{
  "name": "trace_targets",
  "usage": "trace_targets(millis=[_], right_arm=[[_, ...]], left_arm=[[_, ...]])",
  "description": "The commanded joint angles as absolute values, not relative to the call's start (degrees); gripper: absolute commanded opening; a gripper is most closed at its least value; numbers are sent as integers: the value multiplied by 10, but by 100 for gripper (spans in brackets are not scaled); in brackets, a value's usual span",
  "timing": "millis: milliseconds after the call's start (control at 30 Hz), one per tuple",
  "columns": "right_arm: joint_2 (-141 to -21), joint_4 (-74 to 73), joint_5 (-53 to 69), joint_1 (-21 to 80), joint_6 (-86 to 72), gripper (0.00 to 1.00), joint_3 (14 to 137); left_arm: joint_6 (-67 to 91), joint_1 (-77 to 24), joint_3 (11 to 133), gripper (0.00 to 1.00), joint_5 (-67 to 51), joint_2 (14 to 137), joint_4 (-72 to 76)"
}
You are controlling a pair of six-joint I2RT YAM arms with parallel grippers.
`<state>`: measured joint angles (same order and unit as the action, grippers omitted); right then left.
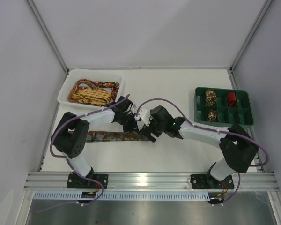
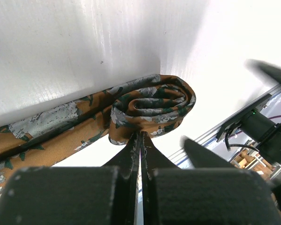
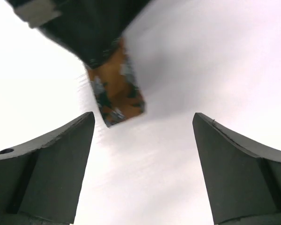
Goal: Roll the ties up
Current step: Roll the tie
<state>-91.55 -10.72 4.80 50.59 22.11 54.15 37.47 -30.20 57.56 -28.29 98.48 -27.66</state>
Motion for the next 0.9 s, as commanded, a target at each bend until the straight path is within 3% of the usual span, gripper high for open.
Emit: trace_targets(millis=[0, 100, 167, 267, 400, 500, 600, 867], right_arm=[[-829, -113, 1, 485, 98, 93, 535], [-809, -179, -62, 477, -69, 100, 573], [-831, -248, -31, 446, -152, 98, 617], [-853, -313, 108, 386, -292, 97, 636], [-843, -173, 238, 374, -432, 87, 549], [-862, -102, 260, 372, -484, 83, 513], [-905, -71, 274, 378, -502, 72, 509], [-941, 28, 238, 386, -514, 68, 455]], left_arm=[[363, -301, 587, 1, -294, 991, -268], [361, -301, 589, 1, -292, 990, -271], [359, -301, 590, 1, -293, 993, -272], [357, -301, 594, 1, -292, 998, -278], [352, -301, 599, 1, -286, 1002, -289], [346, -301, 607, 1, -276, 1007, -301], [344, -301, 607, 1, -271, 1012, -307], [337, -298, 621, 1, -260, 1025, -319]])
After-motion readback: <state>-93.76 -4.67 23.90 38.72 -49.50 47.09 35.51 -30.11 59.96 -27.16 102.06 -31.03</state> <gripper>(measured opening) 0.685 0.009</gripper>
